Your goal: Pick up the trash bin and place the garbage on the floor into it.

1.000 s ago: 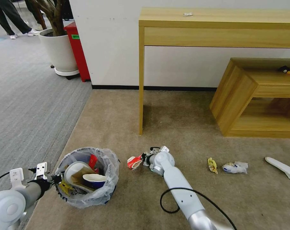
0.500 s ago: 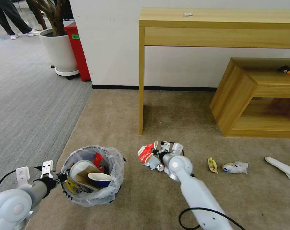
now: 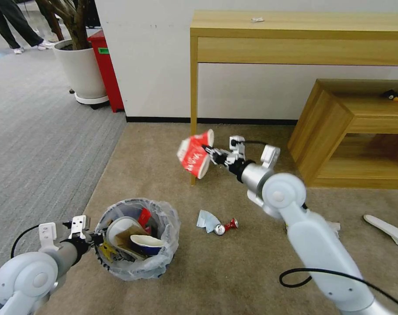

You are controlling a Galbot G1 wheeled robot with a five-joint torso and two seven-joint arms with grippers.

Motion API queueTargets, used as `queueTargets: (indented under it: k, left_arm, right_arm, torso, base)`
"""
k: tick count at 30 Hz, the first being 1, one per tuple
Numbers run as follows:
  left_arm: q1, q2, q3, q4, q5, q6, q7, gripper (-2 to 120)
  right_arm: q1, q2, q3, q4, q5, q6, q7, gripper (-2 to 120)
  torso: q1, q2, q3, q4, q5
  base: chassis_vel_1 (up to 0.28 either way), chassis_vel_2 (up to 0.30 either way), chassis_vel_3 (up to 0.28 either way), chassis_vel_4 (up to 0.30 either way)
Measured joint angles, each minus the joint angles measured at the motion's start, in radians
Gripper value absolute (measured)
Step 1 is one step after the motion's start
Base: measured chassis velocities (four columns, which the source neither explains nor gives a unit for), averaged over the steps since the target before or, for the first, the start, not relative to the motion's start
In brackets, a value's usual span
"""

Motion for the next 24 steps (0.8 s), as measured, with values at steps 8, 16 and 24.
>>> queueTargets:
  k: [8, 16, 24]
  left_arm:
    - [-0.06, 0.032, 0.097, 0.004, -0.032, 0.0, -0.037, 0]
    - [-0.05, 0.055, 0.107, -0.004, -0.03, 0.0, -0.037, 0]
    - [-0.033, 0.07, 0.093, -0.027, -0.022, 0.0, -0.03, 0]
  right_arm:
    - [0.036, -0.057, -0.169, 0.138, 0.193, -0.07, 0.152, 0]
    - [0.05, -0.137, -0.269, 0.194, 0.342, -0.147, 0.327, 0]
    - [0.079, -0.163, -0.345, 0.181, 0.425, -0.148, 0.447, 0]
  torso:
    - [0.0, 0.0, 0.0, -0.0002, 0.0001]
    - [0.0, 0.0, 0.0, -0.0002, 0.0002]
    - [0.0, 0.0, 0.0, -0.0001, 0.0002]
  base:
    - [0.0, 0.0, 0.0, 0.0]
    - [0.0, 0.0, 0.0, 0.0]
    - [0.0, 0.0, 0.0, 0.0]
